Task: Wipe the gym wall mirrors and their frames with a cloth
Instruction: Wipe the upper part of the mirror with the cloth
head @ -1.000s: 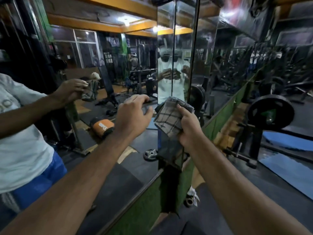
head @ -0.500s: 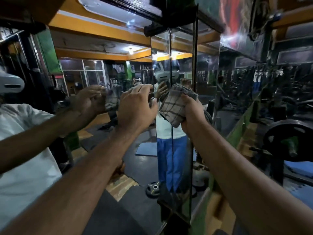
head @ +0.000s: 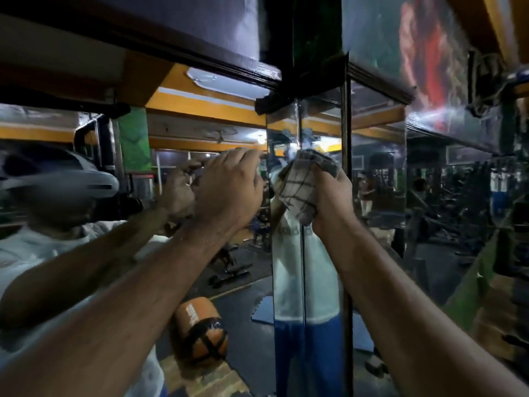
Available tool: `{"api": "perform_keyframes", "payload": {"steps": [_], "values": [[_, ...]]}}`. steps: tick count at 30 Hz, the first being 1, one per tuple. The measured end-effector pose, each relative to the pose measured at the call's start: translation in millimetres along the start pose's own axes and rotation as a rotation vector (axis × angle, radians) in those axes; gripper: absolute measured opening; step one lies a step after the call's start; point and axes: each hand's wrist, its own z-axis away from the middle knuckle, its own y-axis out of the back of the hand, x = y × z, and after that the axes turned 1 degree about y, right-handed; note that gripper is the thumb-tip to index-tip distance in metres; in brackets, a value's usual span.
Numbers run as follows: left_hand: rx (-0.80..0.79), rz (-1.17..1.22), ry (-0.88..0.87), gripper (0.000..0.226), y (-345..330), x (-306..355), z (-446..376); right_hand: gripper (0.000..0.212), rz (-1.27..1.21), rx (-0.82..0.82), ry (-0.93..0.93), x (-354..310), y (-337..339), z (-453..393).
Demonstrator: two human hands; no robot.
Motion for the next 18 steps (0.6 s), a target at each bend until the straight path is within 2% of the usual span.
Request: {"api": "perform_keyframes", "payload": {"steps": [5, 9, 12, 14, 18], "values": [[-0.023, -0.180, -0.046, 0.040, -23, 1, -38, 0.030, 0.009, -0.030, 0.065, -2, -6, -47], [-0.026, -0.299, -0.071, 0.042, -38, -6, -67, 0.041, 0.028, -0.019, 0.210, -12, -21, -70], [-0.027, -0.382, -0.092, 0.043, -50, -15, -90, 0.037, -0.040, -0.046, 0.331, -14, -30, -92], [0.005, -0.444, -0.078, 0.043, -55, -25, -103, 0.043, -0.064, -0.064, 0.390, -11, -37, -111], [0.045, -0.588, -0.096, 0.048, -64, -46, -106, 0.062, 0.162, -0.067, 0.586, 5, -47, -138]]}}
